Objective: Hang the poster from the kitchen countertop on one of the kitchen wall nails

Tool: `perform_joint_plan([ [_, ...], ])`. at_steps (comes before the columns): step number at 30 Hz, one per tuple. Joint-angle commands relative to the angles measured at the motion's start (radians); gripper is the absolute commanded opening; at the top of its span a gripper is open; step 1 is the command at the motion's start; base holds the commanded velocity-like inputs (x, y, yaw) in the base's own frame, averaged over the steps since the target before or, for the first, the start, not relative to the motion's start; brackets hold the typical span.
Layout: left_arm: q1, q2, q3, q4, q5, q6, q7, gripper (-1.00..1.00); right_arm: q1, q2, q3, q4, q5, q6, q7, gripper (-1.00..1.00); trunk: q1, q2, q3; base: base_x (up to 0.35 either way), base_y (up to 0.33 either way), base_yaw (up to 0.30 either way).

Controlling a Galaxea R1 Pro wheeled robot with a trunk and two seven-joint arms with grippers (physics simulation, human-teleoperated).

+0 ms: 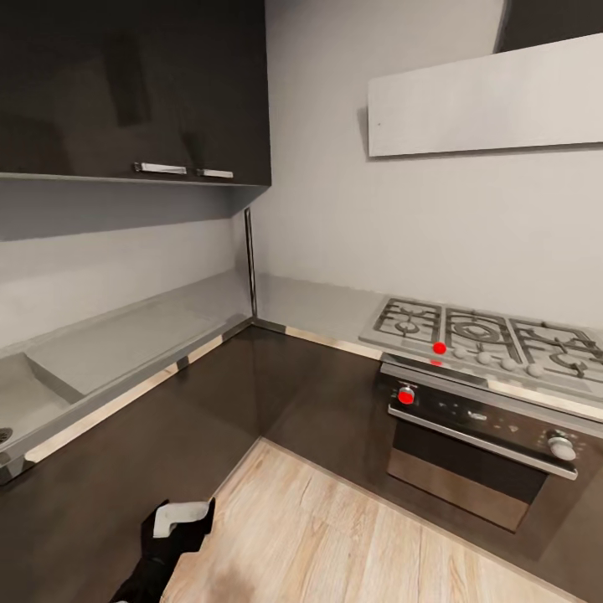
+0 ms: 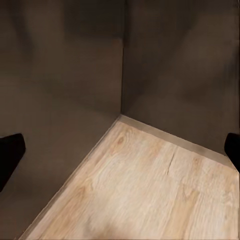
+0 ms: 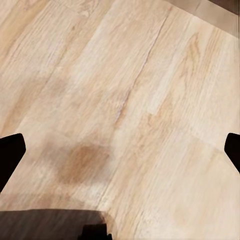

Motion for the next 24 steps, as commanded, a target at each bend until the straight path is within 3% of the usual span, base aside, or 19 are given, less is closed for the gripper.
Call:
perform_joint_plan([
  [1, 0.000, -0.002, 0.001, -0.010, 0.000, 0.008, 0.001, 1.00, 0.000, 0.000, 0.000, 0.001, 0.000, -0.005, -0.001, 1.00, 0.000, 0.000, -0.001, 0.000, 0.000, 0.000],
  [6, 0.000, -0.012, 0.001, -0.028, 0.001, 0.017, 0.000, 1.00, 0.000, -0.001, -0.001, 0.003, -0.001, -0.011, -0.002, 1.00, 0.000, 0.000, -0.001, 0.000, 0.000, 0.000],
  [7, -0.016, -0.033, 0.001, -0.038, 0.000, 0.071, 0.000, 1.00, 0.000, -0.005, -0.001, 0.003, -0.001, -0.012, -0.002, 1.00, 0.000, 0.000, -0.001, 0.000, 0.000, 0.000],
  [9, -0.060, -0.046, 0.001, -0.047, 0.000, 0.136, 0.002, 1.00, 0.000, -0.008, 0.000, 0.003, -0.001, -0.013, -0.002, 1.00, 0.000, 0.000, -0.001, 0.000, 0.000, 0.000],
  [10, -0.135, -0.063, 0.001, -0.048, -0.002, 0.197, 0.004, 1.00, 0.000, -0.009, 0.000, 0.005, 0.000, -0.013, -0.002, 1.00, 0.000, 0.000, -0.001, 0.000, 0.000, 0.000],
  [14, -0.311, -0.103, 0.001, -0.039, -0.005, 0.326, 0.019, 1.00, 0.000, -0.011, 0.001, 0.009, 0.000, -0.013, -0.003, 1.00, 0.000, 0.000, -0.001, 0.000, 0.000, 0.000],
  [15, -0.386, -0.114, 0.001, -0.024, -0.005, 0.370, 0.028, 1.00, 0.002, -0.011, 0.001, 0.012, 0.000, -0.014, -0.004, 1.00, 0.000, 0.000, -0.001, 0.000, 0.000, 0.000],
  [18, -0.500, -0.124, 0.000, 0.026, -0.005, 0.409, 0.039, 1.00, 0.008, -0.012, 0.001, 0.026, 0.000, -0.014, -0.004, 1.00, 0.000, 0.000, -0.001, 0.000, 0.000, 0.000],
  [19, -0.590, -0.133, 0.001, 0.088, -0.005, 0.423, 0.044, 1.00, 0.011, -0.012, 0.000, 0.041, 0.000, -0.018, -0.005, 1.00, 0.000, 0.000, -0.001, 0.000, 0.000, 0.000],
  [22, -0.720, -0.147, 0.001, 0.194, -0.004, 0.436, 0.055, 1.00, 0.014, -0.012, 0.000, 0.065, -0.001, -0.035, -0.005, 1.00, 0.000, 0.000, -0.001, 0.000, 0.000, 0.000],
  [23, -0.803, -0.150, 0.001, 0.265, -0.004, 0.440, 0.069, 1.00, 0.016, -0.012, 0.000, 0.080, -0.001, -0.054, -0.005, 1.00, 0.000, 0.000, -0.001, 0.000, 0.000, 0.000],
  [24, -0.843, -0.150, 0.001, 0.300, -0.004, 0.442, 0.079, 1.00, 0.017, -0.012, 0.000, 0.086, -0.001, -0.065, -0.005, 1.00, 0.000, 0.000, -0.001, 0.000, 0.000, 0.000],
])
